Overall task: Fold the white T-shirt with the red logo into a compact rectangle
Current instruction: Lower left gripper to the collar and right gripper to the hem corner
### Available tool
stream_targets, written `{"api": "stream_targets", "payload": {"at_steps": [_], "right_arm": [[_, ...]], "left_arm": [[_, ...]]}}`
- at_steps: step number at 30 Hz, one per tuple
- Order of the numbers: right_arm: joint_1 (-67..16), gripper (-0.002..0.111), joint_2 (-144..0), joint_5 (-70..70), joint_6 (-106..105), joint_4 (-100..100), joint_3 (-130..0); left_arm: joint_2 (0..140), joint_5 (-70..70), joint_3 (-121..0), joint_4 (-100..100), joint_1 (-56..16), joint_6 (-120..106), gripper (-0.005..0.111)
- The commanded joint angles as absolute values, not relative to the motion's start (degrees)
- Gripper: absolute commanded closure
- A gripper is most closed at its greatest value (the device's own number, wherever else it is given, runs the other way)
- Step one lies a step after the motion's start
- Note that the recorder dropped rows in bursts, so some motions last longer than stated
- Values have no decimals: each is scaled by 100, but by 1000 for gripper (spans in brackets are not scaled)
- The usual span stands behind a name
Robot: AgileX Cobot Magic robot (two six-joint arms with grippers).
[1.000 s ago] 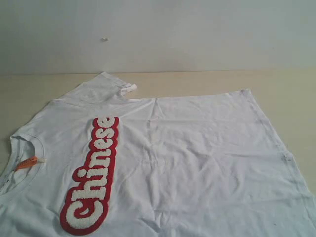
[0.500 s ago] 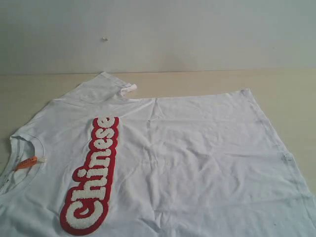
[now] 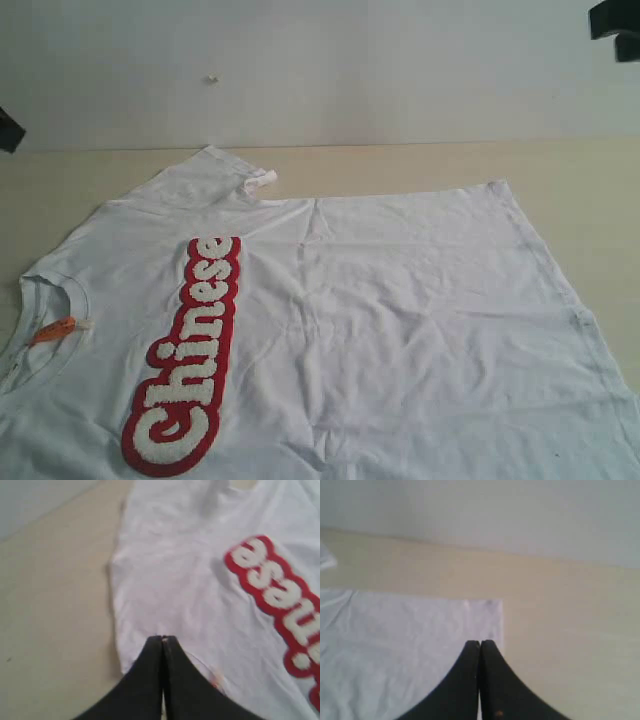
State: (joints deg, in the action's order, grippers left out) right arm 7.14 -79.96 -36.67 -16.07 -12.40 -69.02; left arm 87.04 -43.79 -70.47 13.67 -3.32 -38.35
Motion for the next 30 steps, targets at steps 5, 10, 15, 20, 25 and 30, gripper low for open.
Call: {"api": "stream_targets", "payload": {"at_steps": [5, 10, 15, 20, 25, 30], "right_arm": [[699, 108, -9466, -6635, -3604, -1680, -8037], [192, 108, -9503, -6574, -4668, -510, -7435], [5, 93, -9613, -5423, -5058, -195, -6715], [0, 66, -9933, -5043, -5136, 502, -6535], [0, 56, -10102, -4852, -5382, 512, -6535], [0, 56, -10102, -4629, -5382, 500, -6535]], "left_arm": [[9270, -6508, -7178, 1802, -327, -7314, 107], [9527, -6844, -7114, 800, -327, -7991, 107], [9869, -6486, -7114, 670, -327, -8116, 96], [10228, -5976, -7114, 655, -327, -8116, 46], [10440, -5935, -7114, 656, -327, -8101, 15], [10451, -5781, -7114, 656, -327, -8195, 13]]}}
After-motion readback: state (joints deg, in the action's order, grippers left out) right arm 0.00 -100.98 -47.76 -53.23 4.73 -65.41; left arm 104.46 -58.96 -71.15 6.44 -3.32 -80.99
